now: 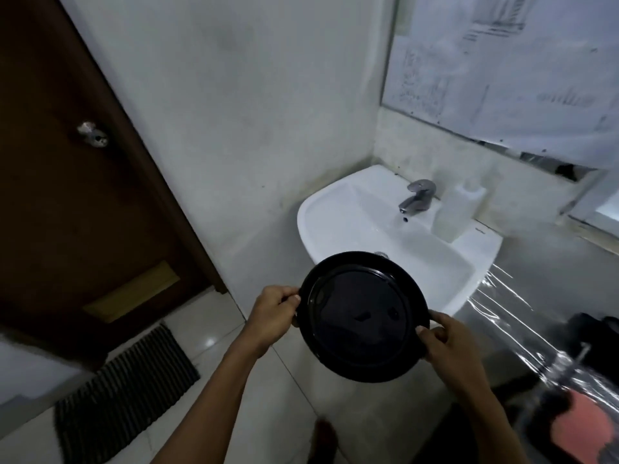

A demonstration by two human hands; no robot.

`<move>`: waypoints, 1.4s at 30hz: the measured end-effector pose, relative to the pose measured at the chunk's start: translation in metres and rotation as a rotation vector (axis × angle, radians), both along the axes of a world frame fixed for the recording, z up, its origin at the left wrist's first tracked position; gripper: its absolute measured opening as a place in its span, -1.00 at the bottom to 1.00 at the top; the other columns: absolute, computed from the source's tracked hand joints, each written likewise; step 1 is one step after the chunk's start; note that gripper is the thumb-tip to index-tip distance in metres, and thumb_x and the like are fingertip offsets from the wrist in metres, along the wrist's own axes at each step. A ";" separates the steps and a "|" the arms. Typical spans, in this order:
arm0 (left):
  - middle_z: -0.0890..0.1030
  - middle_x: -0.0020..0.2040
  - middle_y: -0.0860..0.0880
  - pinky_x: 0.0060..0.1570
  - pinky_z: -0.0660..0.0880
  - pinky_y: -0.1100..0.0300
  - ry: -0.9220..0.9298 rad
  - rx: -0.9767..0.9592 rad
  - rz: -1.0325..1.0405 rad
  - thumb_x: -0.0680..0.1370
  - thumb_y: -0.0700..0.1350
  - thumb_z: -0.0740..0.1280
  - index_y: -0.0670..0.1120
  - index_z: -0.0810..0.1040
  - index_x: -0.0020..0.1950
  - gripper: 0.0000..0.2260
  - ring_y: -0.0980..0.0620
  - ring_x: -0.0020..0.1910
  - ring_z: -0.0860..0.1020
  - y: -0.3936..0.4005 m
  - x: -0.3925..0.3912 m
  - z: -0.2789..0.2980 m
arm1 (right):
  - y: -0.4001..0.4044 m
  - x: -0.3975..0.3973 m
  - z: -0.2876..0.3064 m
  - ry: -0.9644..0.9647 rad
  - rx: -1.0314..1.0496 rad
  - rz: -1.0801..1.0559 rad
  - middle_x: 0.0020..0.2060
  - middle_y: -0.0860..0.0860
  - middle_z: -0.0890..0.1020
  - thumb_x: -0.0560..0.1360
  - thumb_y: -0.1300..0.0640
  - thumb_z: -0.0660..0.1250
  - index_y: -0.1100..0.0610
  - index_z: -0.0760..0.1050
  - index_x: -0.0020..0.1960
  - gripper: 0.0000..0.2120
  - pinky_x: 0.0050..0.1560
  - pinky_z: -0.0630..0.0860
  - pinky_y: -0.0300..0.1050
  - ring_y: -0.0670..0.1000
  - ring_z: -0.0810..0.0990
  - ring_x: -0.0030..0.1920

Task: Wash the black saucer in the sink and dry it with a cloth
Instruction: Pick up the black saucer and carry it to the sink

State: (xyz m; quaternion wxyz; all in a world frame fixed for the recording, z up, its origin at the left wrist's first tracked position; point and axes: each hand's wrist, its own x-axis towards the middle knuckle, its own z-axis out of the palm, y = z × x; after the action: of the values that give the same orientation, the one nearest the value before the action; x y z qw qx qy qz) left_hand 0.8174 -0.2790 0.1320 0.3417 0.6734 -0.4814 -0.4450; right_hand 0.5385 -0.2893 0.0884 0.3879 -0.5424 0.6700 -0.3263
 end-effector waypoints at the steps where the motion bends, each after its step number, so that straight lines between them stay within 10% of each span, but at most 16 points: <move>1: 0.68 -0.17 -0.12 -0.43 0.38 0.45 0.003 0.014 -0.010 0.63 -0.31 0.11 -0.10 0.68 0.02 -0.67 0.13 -0.34 0.56 -0.012 0.004 0.001 | -0.008 0.007 -0.002 -0.003 0.015 -0.018 -0.46 0.11 0.64 0.53 0.28 0.34 -0.08 0.55 0.06 -0.73 -0.17 0.59 0.09 0.15 0.65 -0.36; 10: 0.64 -0.23 0.03 -0.42 0.38 0.49 0.057 0.069 -0.139 0.63 -0.31 0.15 -0.10 0.64 0.03 -0.72 0.32 -0.41 0.56 -0.120 0.031 -0.012 | -0.071 0.039 -0.014 0.062 0.088 -0.165 -0.51 0.06 0.63 0.53 0.25 0.35 0.12 0.54 0.22 -0.73 -0.16 0.58 0.03 0.08 0.65 -0.36; 20: 0.63 -0.24 -0.14 -0.36 0.46 0.21 -0.026 0.171 -0.246 0.51 -0.15 0.40 -0.17 0.56 -0.09 -0.91 -0.01 -0.31 0.58 -0.259 0.041 -0.073 | -0.132 0.068 -0.033 0.125 0.160 -0.357 -0.45 0.09 0.65 0.54 0.26 0.31 0.12 0.51 0.23 -0.73 -0.35 0.41 -0.37 0.02 0.64 -0.35; 42: 0.41 -0.38 -0.05 -0.40 0.26 0.21 -0.068 0.091 -0.567 0.57 -0.29 0.23 -0.08 0.28 -0.31 -0.72 0.03 -0.39 0.39 -0.394 0.018 -0.110 | -0.210 0.088 -0.064 -0.085 0.444 -0.617 0.12 0.16 0.63 0.54 0.13 0.34 0.14 0.30 0.48 -0.46 0.15 0.49 -0.03 0.08 0.61 0.05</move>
State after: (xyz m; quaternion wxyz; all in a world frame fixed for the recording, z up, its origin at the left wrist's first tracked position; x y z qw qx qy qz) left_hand 0.8351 -0.6727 0.0222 0.1567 0.5409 -0.6412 -0.5212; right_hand 0.6264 -0.4993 0.0241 0.4071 -0.2040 0.8394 -0.2969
